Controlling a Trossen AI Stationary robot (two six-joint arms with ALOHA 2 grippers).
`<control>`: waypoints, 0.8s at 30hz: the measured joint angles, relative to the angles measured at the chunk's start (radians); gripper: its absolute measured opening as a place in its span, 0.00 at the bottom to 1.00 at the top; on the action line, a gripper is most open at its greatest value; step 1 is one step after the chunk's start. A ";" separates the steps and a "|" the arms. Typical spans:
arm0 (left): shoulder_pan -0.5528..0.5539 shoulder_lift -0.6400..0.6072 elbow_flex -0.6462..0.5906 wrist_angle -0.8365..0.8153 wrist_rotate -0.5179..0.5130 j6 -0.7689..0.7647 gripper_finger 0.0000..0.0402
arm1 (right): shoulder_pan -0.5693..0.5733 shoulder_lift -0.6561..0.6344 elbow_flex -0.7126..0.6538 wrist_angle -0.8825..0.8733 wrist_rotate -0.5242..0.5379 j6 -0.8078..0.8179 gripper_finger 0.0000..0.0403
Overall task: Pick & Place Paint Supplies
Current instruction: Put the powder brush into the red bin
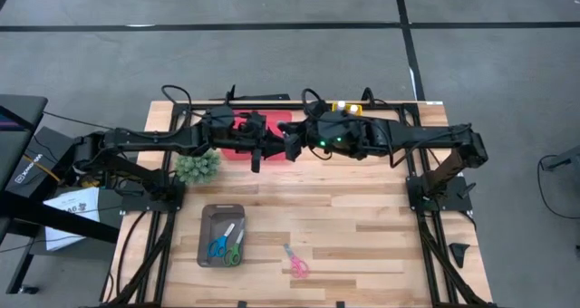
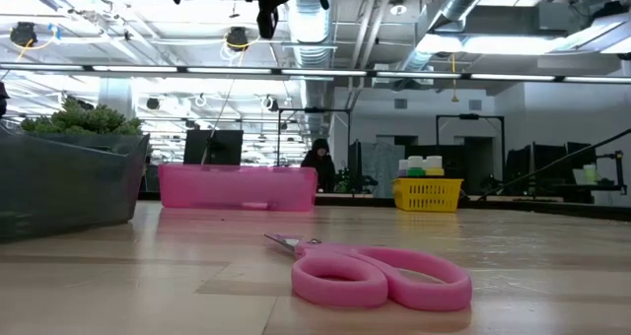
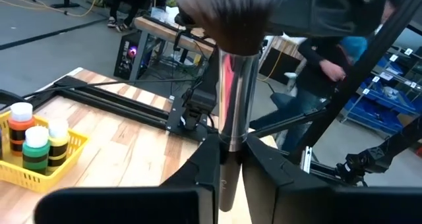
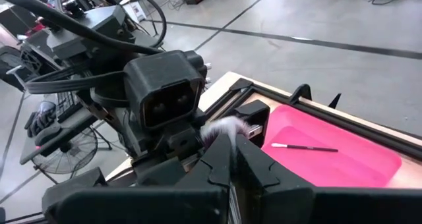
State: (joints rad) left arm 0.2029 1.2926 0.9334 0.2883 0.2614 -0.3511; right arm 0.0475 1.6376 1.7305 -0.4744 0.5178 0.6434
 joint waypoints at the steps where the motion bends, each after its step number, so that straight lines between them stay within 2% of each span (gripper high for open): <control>1: 0.001 0.000 -0.001 -0.001 0.000 0.000 0.07 | 0.000 0.002 0.000 -0.001 0.000 0.000 0.00; 7: 0.000 0.000 -0.002 -0.004 0.012 0.002 0.07 | 0.000 0.003 0.000 0.000 0.003 0.002 0.03; 14: 0.014 -0.010 0.000 -0.120 0.019 0.027 0.07 | 0.000 -0.002 0.000 0.002 0.031 0.003 0.22; 19: 0.045 -0.040 0.000 -0.318 0.008 0.138 0.07 | 0.000 -0.007 -0.001 -0.019 0.033 0.002 0.35; 24: 0.106 -0.049 0.024 -0.577 -0.085 0.323 0.07 | 0.017 -0.023 0.000 -0.034 0.036 0.003 0.44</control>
State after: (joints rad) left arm 0.3086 1.2434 0.9575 -0.2886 0.1762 -0.0283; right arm 0.0641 1.6143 1.7302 -0.5084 0.5541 0.6468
